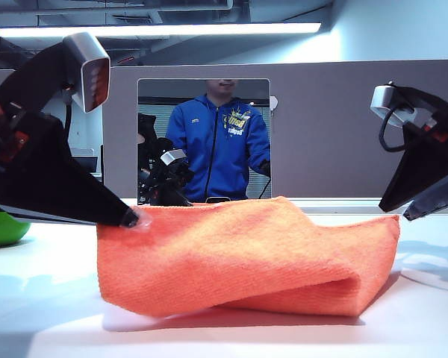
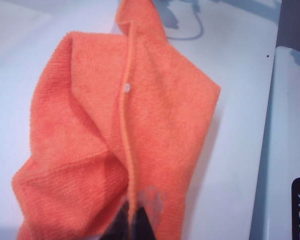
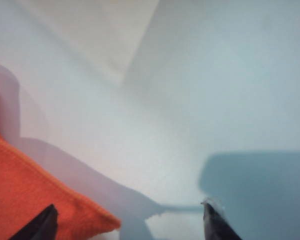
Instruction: Pick up the cloth from the table and use it to cover the mirror.
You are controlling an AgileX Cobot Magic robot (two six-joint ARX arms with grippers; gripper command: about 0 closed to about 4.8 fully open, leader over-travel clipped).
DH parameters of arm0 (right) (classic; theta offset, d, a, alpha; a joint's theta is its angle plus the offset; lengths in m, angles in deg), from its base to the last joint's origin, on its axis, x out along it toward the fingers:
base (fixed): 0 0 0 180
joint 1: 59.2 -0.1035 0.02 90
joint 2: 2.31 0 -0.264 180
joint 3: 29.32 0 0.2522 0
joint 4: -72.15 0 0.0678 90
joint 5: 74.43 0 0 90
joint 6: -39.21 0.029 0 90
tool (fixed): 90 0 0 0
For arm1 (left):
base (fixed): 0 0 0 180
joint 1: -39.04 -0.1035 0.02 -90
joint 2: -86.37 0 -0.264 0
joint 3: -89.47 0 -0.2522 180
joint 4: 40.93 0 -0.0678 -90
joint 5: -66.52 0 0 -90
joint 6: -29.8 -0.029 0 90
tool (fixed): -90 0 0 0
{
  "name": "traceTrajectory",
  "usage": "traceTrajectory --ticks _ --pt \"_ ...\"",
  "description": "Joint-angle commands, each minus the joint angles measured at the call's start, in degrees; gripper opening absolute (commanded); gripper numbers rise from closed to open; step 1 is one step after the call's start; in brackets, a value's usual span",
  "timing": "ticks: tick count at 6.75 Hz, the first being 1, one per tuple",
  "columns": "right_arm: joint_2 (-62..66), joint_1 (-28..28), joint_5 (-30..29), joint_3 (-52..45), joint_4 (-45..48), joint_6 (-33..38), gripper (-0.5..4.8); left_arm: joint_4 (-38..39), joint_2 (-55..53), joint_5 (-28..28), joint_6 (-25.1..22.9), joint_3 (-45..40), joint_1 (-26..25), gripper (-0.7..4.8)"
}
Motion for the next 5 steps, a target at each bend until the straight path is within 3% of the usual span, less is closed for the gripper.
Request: traceTrajectory --ticks 1,2,4,5 --pt "3.0 0.0 -0.6 0.1 0.9 -0.3 3.69 -0.7 0.1 -0.2 -0.4 0.2 0.1 -0.06" --pt "3.7 -0.1 -2.4 0.1 0.4 -0.3 3.68 -0.7 0.1 -0.2 -0.4 0.2 0.1 -0.06" --pt "3.7 -1.4 -4.7 0.1 -3.4 -0.1 2.80 -0.7 0.1 -0.2 -0.4 0.2 0.1 -0.06" --pt "3.7 -1.5 -4.6 0.1 -3.4 0.1 1.38 -0.7 0.1 -0.2 -0.4 0.2 0.1 -0.06"
